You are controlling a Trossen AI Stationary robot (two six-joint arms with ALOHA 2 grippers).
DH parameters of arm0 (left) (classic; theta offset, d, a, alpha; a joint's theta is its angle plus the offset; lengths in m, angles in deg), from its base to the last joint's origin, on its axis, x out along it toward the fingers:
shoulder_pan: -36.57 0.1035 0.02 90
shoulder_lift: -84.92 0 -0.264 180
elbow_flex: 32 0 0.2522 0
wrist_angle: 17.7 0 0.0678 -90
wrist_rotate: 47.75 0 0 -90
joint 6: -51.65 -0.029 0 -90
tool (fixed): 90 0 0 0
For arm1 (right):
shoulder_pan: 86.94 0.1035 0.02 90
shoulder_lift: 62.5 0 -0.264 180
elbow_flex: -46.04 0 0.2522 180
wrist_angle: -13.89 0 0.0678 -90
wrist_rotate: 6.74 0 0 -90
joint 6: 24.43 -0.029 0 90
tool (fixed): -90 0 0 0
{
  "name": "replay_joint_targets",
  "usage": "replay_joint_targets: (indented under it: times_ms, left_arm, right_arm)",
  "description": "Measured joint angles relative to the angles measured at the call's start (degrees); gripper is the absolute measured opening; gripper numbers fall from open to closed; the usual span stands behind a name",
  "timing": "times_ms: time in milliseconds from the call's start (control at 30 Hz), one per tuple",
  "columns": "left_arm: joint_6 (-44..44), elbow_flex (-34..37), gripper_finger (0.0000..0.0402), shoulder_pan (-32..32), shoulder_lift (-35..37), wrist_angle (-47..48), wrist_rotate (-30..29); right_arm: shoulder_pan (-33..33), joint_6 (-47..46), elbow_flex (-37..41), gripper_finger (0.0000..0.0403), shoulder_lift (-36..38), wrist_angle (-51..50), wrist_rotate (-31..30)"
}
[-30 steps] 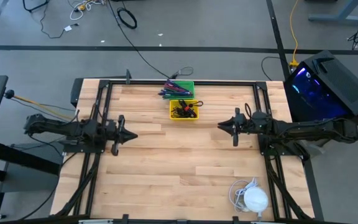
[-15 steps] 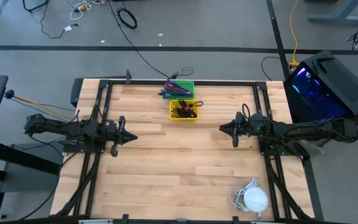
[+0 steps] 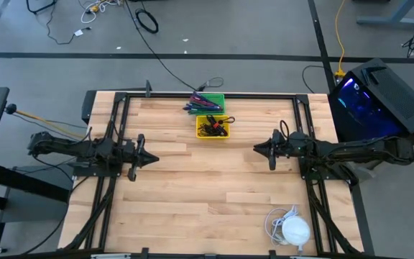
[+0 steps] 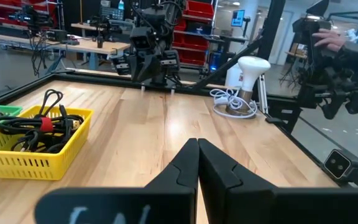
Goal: Pick & Place USB Port
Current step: Return to Home Position
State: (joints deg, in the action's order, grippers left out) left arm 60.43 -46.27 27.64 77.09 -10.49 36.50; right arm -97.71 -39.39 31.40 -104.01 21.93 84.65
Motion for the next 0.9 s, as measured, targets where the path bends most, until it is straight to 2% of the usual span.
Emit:
replay_joint_targets:
  times_ms: [233, 433, 900]
  left_arm:
    - [0.02, 0.02, 0.0012, 0.00, 2.44, 0.09, 0.00]
    - [0.02, 0.04, 0.0012, 0.00, 7.77, -0.09, 0.00]
    - [0.02, 0.04, 0.0012, 0.02, 7.61, -0.82, 0.01]
  right_arm:
    - [0.00, 0.02, -0.02, 0.0063, 4.44, -0.17, -2.39]
    - [0.02, 0.02, -0.02, 0.0063, 12.64, 0.06, -2.36]
    - [0.02, 0.04, -0.02, 0.0063, 31.83, 0.02, -2.37]
